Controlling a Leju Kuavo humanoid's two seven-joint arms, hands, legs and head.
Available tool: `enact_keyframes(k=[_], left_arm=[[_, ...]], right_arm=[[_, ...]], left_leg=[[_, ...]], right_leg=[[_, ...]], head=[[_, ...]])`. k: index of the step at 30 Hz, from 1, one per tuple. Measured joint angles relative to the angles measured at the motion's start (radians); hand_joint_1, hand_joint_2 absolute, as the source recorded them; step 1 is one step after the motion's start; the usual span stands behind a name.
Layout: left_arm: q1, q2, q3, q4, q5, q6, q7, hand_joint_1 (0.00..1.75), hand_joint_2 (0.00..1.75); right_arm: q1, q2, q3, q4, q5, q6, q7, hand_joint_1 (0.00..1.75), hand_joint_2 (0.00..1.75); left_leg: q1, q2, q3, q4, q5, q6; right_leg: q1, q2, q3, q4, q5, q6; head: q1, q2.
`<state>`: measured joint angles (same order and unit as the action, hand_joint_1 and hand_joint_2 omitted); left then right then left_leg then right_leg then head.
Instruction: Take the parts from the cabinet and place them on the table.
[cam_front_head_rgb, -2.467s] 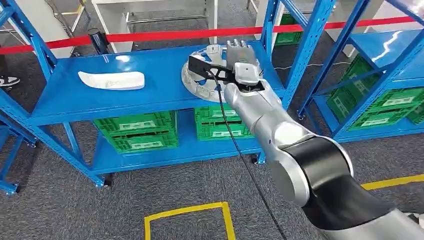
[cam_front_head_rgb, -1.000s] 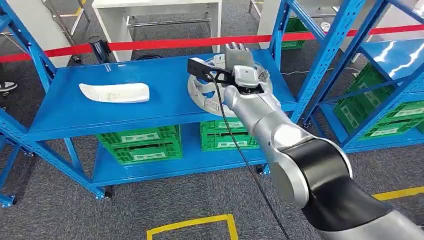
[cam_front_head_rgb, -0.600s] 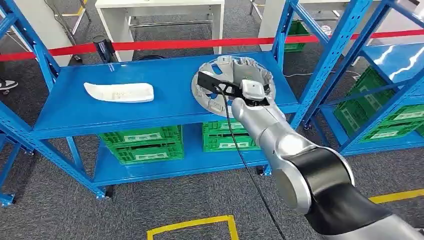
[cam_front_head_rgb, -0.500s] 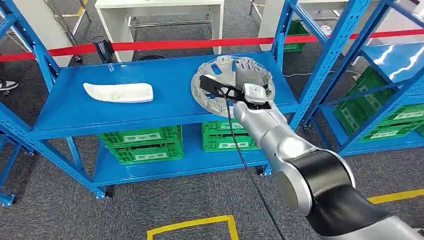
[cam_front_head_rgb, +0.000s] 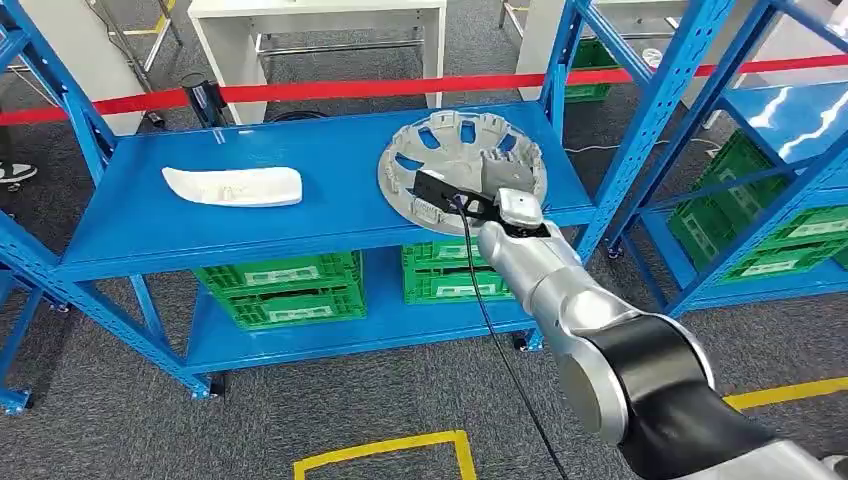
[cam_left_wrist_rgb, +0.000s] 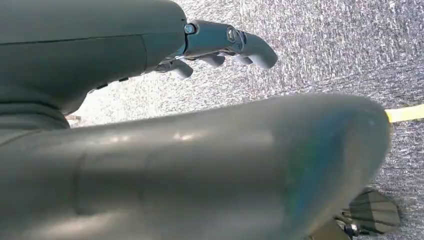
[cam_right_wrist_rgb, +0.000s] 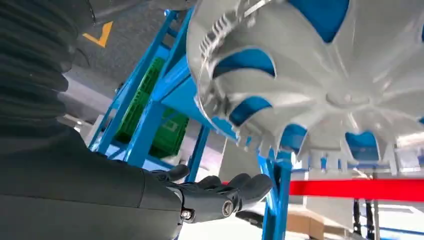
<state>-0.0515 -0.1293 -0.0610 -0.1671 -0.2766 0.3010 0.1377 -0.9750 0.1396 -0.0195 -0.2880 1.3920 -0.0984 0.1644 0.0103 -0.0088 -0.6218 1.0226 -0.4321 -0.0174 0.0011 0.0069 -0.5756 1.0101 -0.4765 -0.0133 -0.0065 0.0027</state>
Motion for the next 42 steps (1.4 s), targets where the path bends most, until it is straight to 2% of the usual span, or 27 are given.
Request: enact_keyframes(k=[7, 27, 42], left_arm=[[0.0, 0.0, 0.0, 0.0, -0.006, 0.0, 0.009, 0.0, 0.0], [0.0, 0.0, 0.0, 0.0, -0.005, 0.003, 0.009, 0.0, 0.0], [0.0, 0.0, 0.0, 0.0, -0.008, 0.005, 0.01, 0.0, 0.0]], right_arm=[[0.024, 0.0, -0.004, 0.002, -0.015, -0.005, -0.033, 0.0, 1.75], [0.054, 0.002, -0.021, 0.004, -0.032, -0.015, -0.068, 0.0, 1.75], [0.077, 0.003, -0.038, 0.006, -0.041, 0.036, -0.014, 0.0, 1.75]], left_leg=[[0.0, 0.0, 0.0, 0.0, 0.0, 0.0], [0.0, 0.0, 0.0, 0.0, 0.0, 0.0], [0.0, 0.0, 0.0, 0.0, 0.0, 0.0]], right_leg=[[0.0, 0.0, 0.0, 0.0, 0.0, 0.0], [0.0, 0.0, 0.0, 0.0, 0.0, 0.0], [0.0, 0.0, 0.0, 0.0, 0.0, 0.0]], head=[[0.0, 0.0], [0.0, 0.0], [0.0, 0.0]])
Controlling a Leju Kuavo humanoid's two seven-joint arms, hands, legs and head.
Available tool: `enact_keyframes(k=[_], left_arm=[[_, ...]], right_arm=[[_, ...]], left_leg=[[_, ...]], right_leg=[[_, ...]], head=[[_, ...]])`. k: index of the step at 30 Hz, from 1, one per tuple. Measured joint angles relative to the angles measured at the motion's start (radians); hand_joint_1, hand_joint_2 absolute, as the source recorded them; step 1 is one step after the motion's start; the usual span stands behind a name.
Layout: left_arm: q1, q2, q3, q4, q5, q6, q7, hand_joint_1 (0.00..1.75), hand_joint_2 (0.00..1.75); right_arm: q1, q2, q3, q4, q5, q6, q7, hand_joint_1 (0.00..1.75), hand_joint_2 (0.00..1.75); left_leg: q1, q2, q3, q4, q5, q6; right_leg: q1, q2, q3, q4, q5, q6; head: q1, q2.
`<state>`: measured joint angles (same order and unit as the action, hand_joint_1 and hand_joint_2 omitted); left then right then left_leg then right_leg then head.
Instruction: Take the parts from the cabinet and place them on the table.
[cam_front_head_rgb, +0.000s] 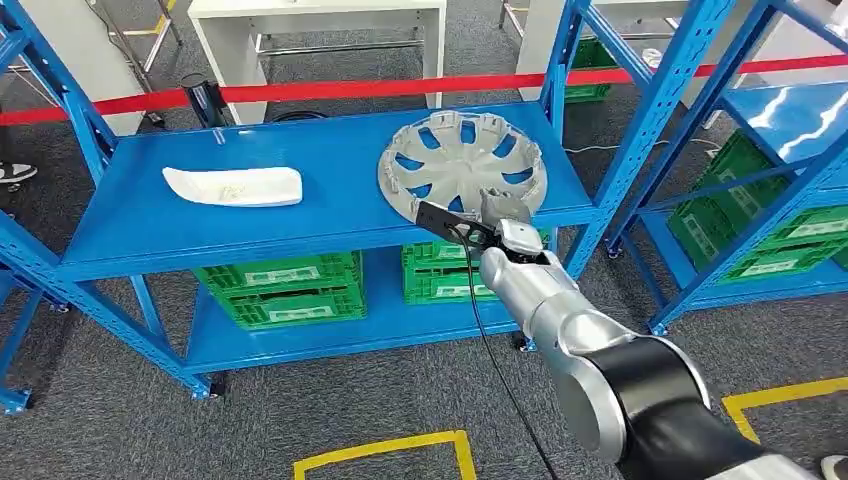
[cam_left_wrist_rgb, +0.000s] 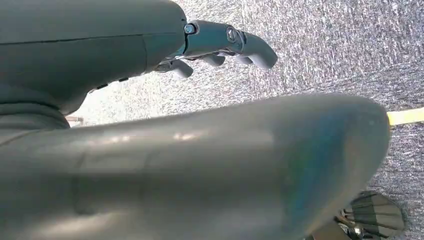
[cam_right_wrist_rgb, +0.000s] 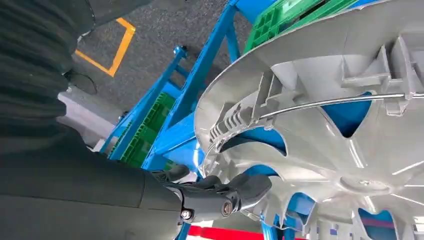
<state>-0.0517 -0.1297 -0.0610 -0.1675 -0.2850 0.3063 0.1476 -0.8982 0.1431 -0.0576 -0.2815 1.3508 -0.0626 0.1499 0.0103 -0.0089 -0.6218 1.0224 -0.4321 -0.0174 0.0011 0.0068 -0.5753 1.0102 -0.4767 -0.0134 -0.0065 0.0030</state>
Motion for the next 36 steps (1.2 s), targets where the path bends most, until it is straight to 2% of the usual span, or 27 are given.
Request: enact_keyframes(k=[4, 10, 36], left_arm=[[0.0, 0.0, 0.0, 0.0, 0.0, 0.0, 0.0, 0.0, 0.0], [0.0, 0.0, 0.0, 0.0, -0.009, -0.003, -0.002, 0.0, 0.0], [0.0, 0.0, 0.0, 0.0, -0.012, -0.003, 0.011, 0.0, 0.0]], right_arm=[[0.0, 0.0, -0.005, 0.001, 0.0, 0.003, 0.0, 0.0, 1.75], [-0.005, -0.006, -0.016, 0.003, -0.008, 0.061, 0.059, 0.0, 1.75], [-0.014, -0.021, -0.025, 0.003, 0.011, 0.074, 0.07, 0.0, 1.75]], left_leg=[[0.0, 0.0, 0.0, 0.0, 0.0, 0.0], [0.0, 0.0, 0.0, 0.0, 0.0, 0.0], [0.0, 0.0, 0.0, 0.0, 0.0, 0.0]], right_leg=[[0.0, 0.0, 0.0, 0.0, 0.0, 0.0], [0.0, 0.0, 0.0, 0.0, 0.0, 0.0], [0.0, 0.0, 0.0, 0.0, 0.0, 0.0]], head=[[0.0, 0.0], [0.0, 0.0], [0.0, 0.0]])
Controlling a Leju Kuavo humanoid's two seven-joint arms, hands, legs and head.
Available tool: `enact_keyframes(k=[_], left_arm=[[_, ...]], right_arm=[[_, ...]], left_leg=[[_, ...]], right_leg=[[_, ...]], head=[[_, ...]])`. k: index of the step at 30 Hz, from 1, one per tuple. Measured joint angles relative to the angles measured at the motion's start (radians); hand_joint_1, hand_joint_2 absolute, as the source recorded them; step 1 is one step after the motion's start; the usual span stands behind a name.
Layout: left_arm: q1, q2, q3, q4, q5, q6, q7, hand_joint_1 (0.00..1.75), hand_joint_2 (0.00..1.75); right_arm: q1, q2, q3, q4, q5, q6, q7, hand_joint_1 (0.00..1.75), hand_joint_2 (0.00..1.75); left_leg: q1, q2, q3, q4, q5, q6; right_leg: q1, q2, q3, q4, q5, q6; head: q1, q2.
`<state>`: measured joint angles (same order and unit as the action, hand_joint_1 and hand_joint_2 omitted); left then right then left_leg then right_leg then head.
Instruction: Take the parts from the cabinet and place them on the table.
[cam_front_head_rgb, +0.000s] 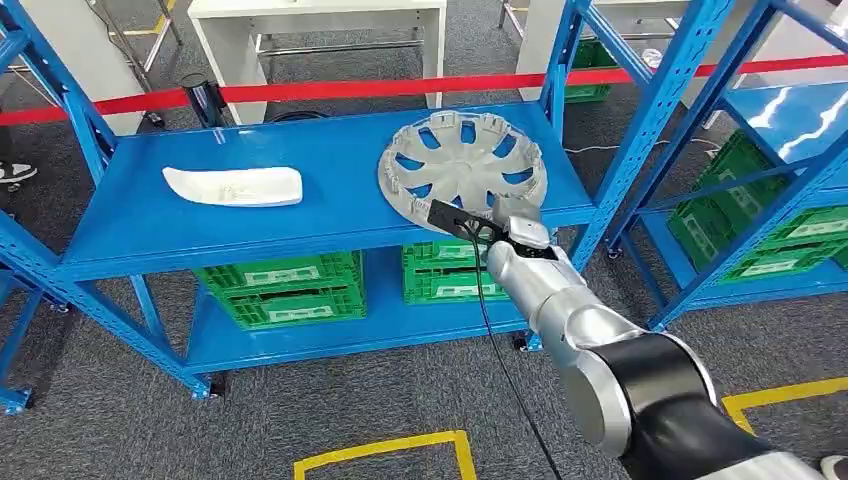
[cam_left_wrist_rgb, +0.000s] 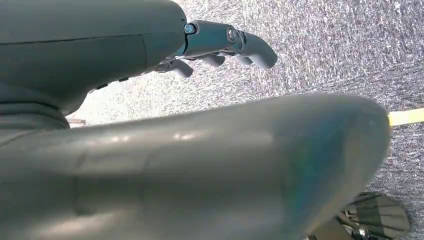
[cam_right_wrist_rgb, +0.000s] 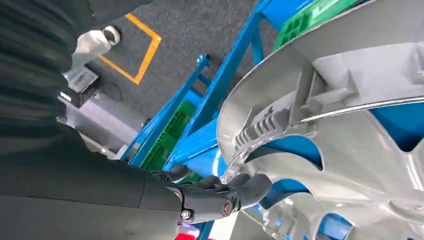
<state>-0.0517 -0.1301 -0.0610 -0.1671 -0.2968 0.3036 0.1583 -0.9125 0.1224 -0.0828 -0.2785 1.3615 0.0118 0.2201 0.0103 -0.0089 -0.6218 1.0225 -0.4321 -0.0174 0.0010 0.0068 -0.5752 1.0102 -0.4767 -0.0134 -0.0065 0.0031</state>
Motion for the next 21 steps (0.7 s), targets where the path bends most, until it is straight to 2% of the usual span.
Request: enact_keyframes(k=[4, 21], left_arm=[[0.0, 0.0, 0.0, 0.0, 0.0, 0.0, 0.0, 0.0, 0.0], [0.0, 0.0, 0.0, 0.0, -0.002, -0.003, -0.001, 0.0, 0.0]], right_arm=[[-0.002, -0.001, 0.0, 0.0, 0.04, -0.01, 0.008, 0.0, 1.75], [-0.054, -0.001, 0.0, 0.0, 0.06, -0.014, 0.018, 0.0, 1.75]], left_leg=[[0.0, 0.0, 0.0, 0.0, 0.0, 0.0], [0.0, 0.0, 0.0, 0.0, 0.0, 0.0]], right_leg=[[0.0, 0.0, 0.0, 0.0, 0.0, 0.0], [0.0, 0.0, 0.0, 0.0, 0.0, 0.0]], head=[[0.0, 0.0], [0.0, 0.0]])
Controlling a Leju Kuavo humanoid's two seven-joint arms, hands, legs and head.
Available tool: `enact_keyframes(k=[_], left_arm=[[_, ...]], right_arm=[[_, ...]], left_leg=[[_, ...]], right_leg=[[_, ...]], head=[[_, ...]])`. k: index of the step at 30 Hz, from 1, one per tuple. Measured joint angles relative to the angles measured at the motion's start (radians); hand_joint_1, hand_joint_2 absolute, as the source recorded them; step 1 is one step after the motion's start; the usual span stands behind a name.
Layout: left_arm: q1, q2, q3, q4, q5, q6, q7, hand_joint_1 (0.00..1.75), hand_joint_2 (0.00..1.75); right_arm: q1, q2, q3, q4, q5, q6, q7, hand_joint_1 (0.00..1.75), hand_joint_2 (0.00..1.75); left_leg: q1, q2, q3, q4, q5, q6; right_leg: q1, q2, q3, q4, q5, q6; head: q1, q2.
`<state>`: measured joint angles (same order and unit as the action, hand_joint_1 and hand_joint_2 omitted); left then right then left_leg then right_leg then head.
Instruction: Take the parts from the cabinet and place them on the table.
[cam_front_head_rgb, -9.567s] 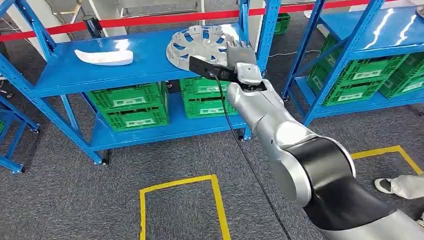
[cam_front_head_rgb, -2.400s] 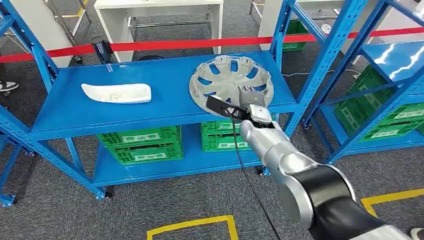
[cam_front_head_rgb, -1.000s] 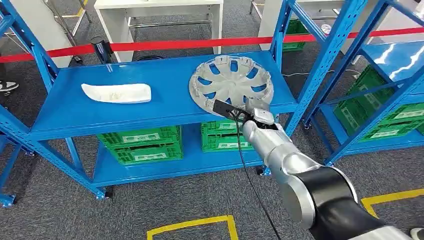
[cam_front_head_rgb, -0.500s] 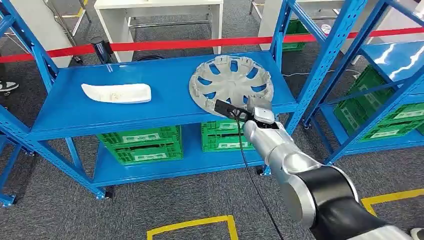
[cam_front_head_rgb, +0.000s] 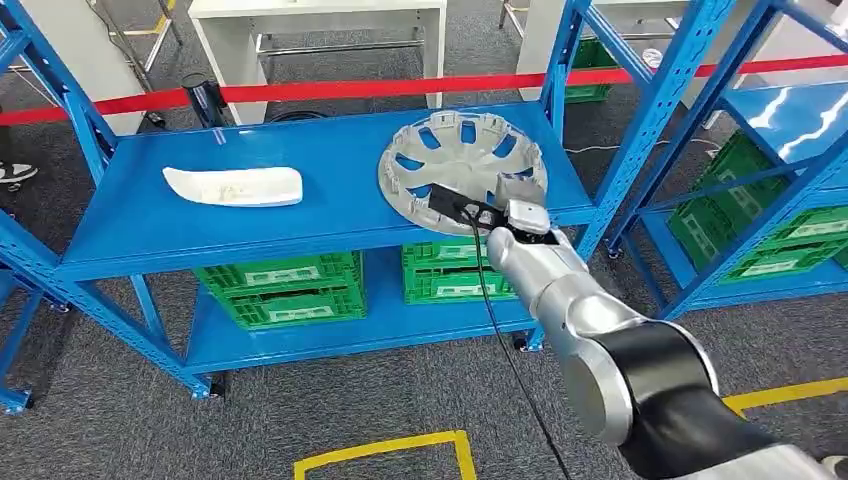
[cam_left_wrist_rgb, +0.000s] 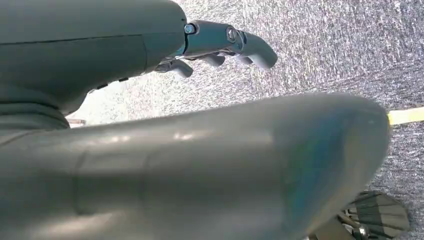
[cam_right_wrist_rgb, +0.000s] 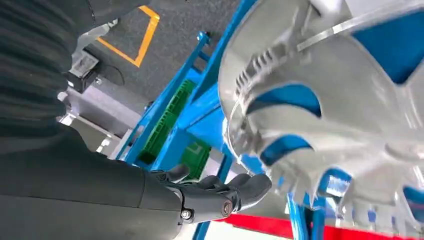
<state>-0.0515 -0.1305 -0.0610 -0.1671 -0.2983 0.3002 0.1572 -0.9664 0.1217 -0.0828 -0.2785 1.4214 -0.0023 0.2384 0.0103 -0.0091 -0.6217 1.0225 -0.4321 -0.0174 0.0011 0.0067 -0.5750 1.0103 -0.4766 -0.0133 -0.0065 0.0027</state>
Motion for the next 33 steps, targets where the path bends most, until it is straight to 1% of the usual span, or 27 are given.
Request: enact_keyframes(k=[4, 25, 30, 33], left_arm=[[0.0, 0.0, 0.0, 0.0, 0.0, -0.005, -0.004, 0.0, 0.0], [0.0, -0.001, 0.0, 0.0, -0.006, -0.007, -0.014, 0.0, 0.0], [0.0, 0.0, 0.0, 0.0, -0.008, -0.009, -0.024, 0.0, 0.0], [0.0, 0.0, 0.0, 0.0, -0.008, -0.009, -0.023, 0.0, 0.0]], right_arm=[[-0.012, 0.0, 0.0, 0.0, 0.003, 0.009, -0.001, 0.0, 1.75], [-0.015, 0.003, 0.0, 0.0, 0.002, 0.006, -0.002, 0.0, 1.75], [-0.015, 0.003, 0.0, 0.0, 0.0, 0.005, -0.004, 0.0, 1.75], [-0.015, 0.003, 0.0, 0.0, 0.0, 0.005, -0.004, 0.0, 1.75]], left_leg=[[0.0, 0.0, 0.0, 0.0, 0.0, 0.0], [0.0, 0.0, 0.0, 0.0, 0.0, 0.0], [-0.004, -0.001, 0.0, 0.001, -0.001, 0.001], [-0.007, -0.001, 0.0, 0.002, -0.002, 0.003]], right_leg=[[0.0, 0.0, 0.0, 0.0, 0.0, 0.0], [0.0, 0.0, 0.0, 0.0, 0.0, 0.0], [-0.004, 0.0, 0.001, 0.0, 0.0, 0.001], [-0.007, 0.0, 0.001, 0.0, -0.001, 0.004]], head=[[0.0, 0.0], [0.0, 0.0], [0.0, 0.0], [0.0, 0.0]])
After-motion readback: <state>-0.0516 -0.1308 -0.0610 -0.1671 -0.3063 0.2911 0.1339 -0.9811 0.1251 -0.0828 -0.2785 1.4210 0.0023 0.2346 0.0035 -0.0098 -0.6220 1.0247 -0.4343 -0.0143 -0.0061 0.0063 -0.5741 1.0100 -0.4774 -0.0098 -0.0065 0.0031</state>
